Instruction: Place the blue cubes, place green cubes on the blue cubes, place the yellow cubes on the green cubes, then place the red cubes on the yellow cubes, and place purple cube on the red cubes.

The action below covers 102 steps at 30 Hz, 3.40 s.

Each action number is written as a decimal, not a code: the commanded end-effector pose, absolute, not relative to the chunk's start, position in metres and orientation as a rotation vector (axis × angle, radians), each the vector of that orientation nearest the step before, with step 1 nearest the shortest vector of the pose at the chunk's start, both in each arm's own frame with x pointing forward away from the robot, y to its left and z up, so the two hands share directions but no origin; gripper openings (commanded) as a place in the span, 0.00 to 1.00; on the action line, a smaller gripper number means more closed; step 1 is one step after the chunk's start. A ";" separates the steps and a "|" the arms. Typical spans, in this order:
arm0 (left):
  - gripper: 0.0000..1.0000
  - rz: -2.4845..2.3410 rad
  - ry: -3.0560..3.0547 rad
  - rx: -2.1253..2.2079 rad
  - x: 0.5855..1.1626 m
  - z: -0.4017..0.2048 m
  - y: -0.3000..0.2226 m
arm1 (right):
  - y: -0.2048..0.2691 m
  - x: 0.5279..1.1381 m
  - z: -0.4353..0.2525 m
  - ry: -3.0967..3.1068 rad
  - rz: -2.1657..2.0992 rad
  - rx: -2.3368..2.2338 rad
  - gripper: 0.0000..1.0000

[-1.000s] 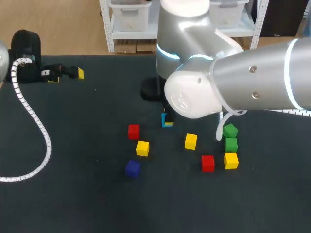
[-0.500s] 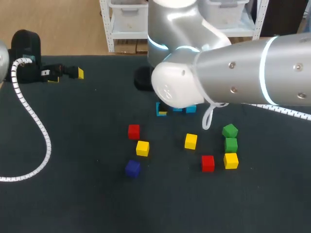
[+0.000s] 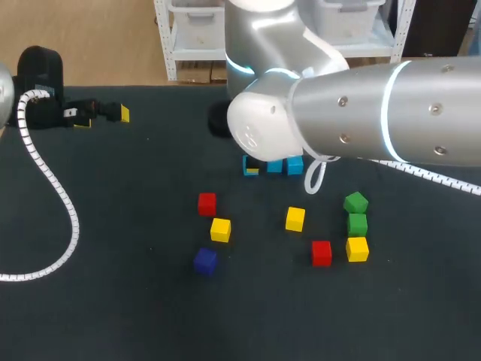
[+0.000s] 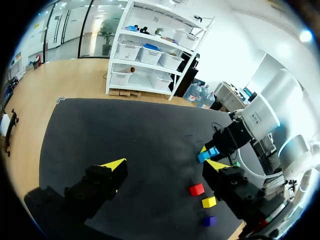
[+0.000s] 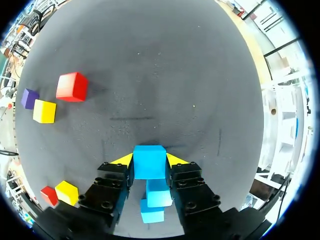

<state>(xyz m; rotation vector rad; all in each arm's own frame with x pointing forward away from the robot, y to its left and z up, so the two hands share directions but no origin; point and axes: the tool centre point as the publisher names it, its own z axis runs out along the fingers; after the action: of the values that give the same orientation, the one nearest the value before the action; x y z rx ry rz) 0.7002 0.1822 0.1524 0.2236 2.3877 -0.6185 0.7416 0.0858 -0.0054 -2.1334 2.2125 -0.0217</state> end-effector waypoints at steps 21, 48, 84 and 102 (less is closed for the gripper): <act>1.00 -0.631 2.379 0.229 0.700 0.151 0.184 | 0.076 0.749 -0.011 2.252 -0.041 -2.105 0.55; 1.00 -0.631 2.379 0.229 0.700 0.151 0.184 | 0.043 0.776 -0.006 2.294 -0.024 -2.080 0.59; 1.00 -0.631 2.379 0.229 0.700 0.151 0.184 | 0.039 0.739 0.002 2.247 0.026 -2.158 0.00; 1.00 -0.631 2.379 0.229 0.700 0.151 0.184 | 0.047 0.741 -0.003 2.231 0.010 -2.187 0.00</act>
<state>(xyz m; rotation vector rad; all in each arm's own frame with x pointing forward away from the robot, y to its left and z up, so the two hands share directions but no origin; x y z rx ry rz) 0.7002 0.1822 0.1524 0.2236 2.3876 -0.6185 0.7385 0.0461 -0.0023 -2.1860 2.2281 0.0089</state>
